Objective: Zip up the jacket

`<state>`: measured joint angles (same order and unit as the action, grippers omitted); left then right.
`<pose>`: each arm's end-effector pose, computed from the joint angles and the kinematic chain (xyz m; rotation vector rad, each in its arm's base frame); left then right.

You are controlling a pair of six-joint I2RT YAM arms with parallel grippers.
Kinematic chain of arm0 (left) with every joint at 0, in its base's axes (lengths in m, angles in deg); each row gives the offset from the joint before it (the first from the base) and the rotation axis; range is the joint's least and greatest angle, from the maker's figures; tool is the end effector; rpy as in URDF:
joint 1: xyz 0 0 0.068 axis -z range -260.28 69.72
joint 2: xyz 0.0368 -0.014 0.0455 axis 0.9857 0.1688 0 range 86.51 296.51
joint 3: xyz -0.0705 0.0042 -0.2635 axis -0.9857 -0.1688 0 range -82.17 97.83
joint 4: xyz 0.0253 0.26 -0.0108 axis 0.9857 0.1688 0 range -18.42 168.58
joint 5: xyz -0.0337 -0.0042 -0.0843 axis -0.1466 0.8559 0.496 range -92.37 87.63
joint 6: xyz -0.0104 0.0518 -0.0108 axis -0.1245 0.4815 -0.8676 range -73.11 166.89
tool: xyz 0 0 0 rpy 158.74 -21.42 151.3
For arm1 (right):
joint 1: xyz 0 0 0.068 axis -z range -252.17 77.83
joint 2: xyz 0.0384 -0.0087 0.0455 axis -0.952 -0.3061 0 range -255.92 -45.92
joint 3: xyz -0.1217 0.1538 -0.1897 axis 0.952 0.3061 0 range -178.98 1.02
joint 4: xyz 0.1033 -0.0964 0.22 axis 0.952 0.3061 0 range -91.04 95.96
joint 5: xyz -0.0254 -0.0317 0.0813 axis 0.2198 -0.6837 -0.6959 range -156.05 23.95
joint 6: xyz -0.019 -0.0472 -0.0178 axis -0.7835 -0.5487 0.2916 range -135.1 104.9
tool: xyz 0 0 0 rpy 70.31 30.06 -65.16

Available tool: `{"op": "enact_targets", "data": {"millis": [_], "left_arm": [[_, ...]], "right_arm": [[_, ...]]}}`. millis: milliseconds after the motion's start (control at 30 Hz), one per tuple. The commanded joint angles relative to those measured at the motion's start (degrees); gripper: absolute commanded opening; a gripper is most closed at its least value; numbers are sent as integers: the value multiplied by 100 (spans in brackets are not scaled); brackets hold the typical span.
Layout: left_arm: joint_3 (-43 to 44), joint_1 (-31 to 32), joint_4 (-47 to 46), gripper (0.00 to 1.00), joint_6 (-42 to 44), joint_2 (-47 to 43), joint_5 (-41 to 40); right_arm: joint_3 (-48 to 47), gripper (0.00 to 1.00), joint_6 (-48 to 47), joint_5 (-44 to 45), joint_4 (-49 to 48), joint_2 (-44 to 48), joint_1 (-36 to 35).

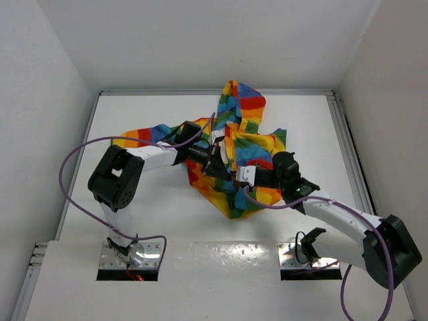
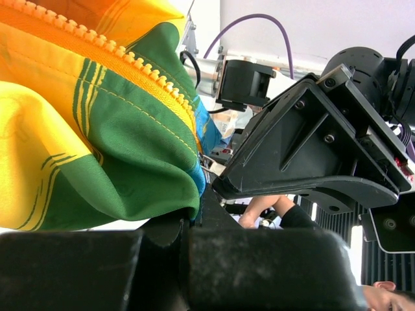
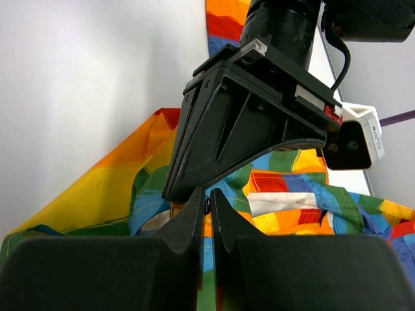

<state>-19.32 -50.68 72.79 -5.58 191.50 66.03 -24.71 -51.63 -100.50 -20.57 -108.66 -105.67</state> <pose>0.3084 -0.2133 0.1889 -0.2009 -2.3421 1.7951 0.1802 0.1434 0.2177 -1.3734 1.2441 0.5250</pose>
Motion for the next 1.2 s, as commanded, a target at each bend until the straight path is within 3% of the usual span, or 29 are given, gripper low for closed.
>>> {"op": "enact_targets", "data": {"millis": [0,300,333,500,967,1167], "left_arm": [[263,151,-271,0,122,-383,464],[315,151,-385,0,175,-436,516],[316,151,-385,0,175,-436,516],[316,151,-385,0,456,-497,631],[157,371,1082,0,2653,-813,1386],[183,230,2424,0,3908,-980,1439]], "right_arm": [[-159,5,103,36,28,-1,27],[-151,5,173,1,239,95,27],[-160,0,173,18,239,104,36],[-212,0,287,255,117,-10,62],[-265,0,683,510,-692,-476,344],[-371,0,717,607,-710,-678,546]]}}
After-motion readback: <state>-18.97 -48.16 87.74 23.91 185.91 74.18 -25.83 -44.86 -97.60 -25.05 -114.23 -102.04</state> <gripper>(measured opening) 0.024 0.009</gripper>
